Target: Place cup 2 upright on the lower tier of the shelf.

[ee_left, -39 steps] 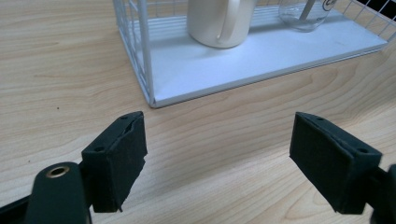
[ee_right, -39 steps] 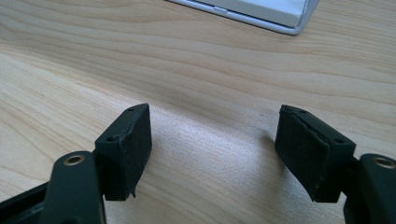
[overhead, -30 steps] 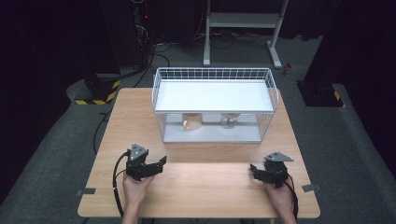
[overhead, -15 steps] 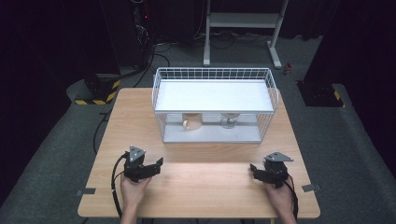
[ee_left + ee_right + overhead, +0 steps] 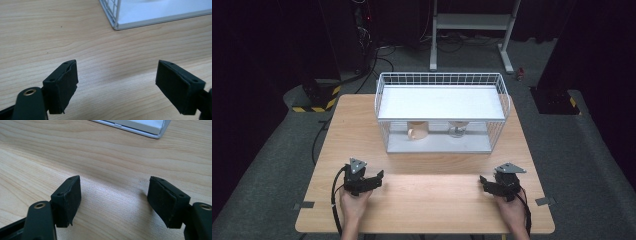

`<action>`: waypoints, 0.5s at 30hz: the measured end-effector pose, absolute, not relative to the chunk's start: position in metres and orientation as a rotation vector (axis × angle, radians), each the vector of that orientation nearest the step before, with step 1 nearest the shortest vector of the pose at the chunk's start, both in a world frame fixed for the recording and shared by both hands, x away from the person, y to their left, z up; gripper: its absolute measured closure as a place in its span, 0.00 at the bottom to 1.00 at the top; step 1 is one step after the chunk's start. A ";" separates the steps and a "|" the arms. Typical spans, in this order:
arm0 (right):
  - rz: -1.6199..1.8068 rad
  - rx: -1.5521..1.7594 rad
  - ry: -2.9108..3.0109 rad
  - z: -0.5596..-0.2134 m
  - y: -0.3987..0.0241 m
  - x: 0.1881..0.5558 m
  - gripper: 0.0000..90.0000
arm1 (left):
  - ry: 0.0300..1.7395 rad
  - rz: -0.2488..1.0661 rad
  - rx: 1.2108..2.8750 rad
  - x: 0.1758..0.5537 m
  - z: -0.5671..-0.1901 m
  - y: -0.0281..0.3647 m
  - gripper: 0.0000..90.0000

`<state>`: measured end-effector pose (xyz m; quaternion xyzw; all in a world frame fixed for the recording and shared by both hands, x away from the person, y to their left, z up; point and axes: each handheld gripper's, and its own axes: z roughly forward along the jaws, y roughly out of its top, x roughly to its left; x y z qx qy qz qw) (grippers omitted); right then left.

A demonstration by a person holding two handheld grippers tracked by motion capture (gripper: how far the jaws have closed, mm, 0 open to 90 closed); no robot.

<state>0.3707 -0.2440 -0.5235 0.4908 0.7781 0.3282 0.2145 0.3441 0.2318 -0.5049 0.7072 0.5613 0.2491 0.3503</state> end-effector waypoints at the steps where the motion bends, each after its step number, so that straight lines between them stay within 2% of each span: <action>1: 0.910 1.361 2.158 -0.523 -0.244 0.371 0.30 | 1.460 0.648 1.831 0.344 -0.506 0.232 0.21; 15: 0.910 1.361 2.158 -0.523 -0.244 0.371 0.30 | 1.511 0.701 1.800 0.349 -0.515 0.237 0.20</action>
